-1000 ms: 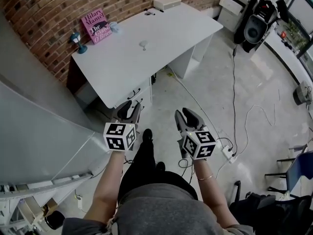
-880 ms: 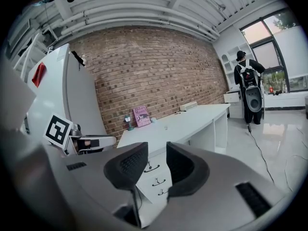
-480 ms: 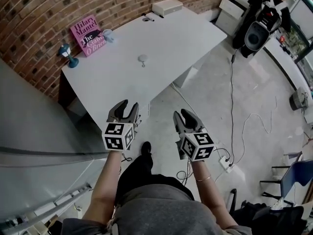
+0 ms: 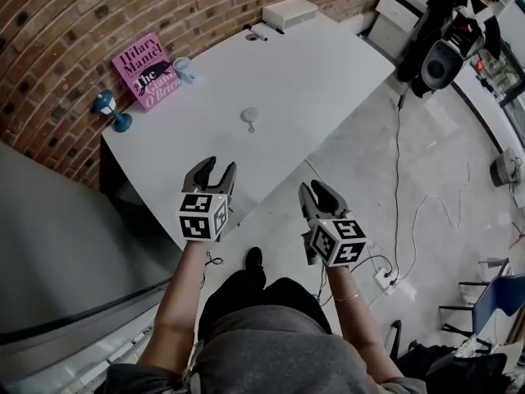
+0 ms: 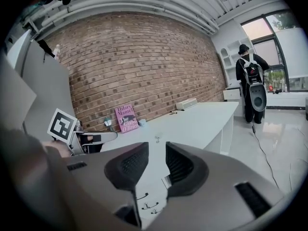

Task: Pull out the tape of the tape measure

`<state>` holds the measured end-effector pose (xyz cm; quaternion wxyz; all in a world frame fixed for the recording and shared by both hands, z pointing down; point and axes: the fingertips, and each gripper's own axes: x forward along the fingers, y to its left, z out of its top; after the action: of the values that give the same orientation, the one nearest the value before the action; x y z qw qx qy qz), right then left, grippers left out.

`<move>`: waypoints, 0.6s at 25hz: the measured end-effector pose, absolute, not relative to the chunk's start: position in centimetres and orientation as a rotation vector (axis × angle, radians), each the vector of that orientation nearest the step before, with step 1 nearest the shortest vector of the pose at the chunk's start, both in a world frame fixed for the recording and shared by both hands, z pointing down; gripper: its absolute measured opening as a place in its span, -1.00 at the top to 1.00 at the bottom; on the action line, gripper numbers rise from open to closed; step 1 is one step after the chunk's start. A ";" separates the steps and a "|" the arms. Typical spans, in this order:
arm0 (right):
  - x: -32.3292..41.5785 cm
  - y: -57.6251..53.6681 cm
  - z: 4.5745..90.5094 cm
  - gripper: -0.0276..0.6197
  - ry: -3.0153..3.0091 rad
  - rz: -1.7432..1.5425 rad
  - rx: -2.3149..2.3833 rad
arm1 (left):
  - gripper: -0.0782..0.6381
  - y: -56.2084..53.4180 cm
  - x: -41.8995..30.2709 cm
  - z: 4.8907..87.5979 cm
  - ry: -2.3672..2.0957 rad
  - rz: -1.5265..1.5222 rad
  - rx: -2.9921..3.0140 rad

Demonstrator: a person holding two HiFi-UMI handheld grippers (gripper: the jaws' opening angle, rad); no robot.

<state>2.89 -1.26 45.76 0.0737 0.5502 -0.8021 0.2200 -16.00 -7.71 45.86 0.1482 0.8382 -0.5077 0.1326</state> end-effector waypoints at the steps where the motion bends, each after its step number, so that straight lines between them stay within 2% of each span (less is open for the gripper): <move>1: 2.8 -1.8 45.8 0.61 -2.406 0.664 1.654 | 0.26 -8.4 -16.1 46.0 -1.458 0.387 2.407; 15: 3.8 -8.3 47.4 0.62 -2.400 0.781 1.662 | 0.13 -16.9 -13.1 49.9 -1.402 0.560 2.343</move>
<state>3.79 -8.31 47.35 0.0596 0.5489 -0.7928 0.2580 -13.11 -16.89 49.93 0.1761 0.8274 -0.4953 0.1976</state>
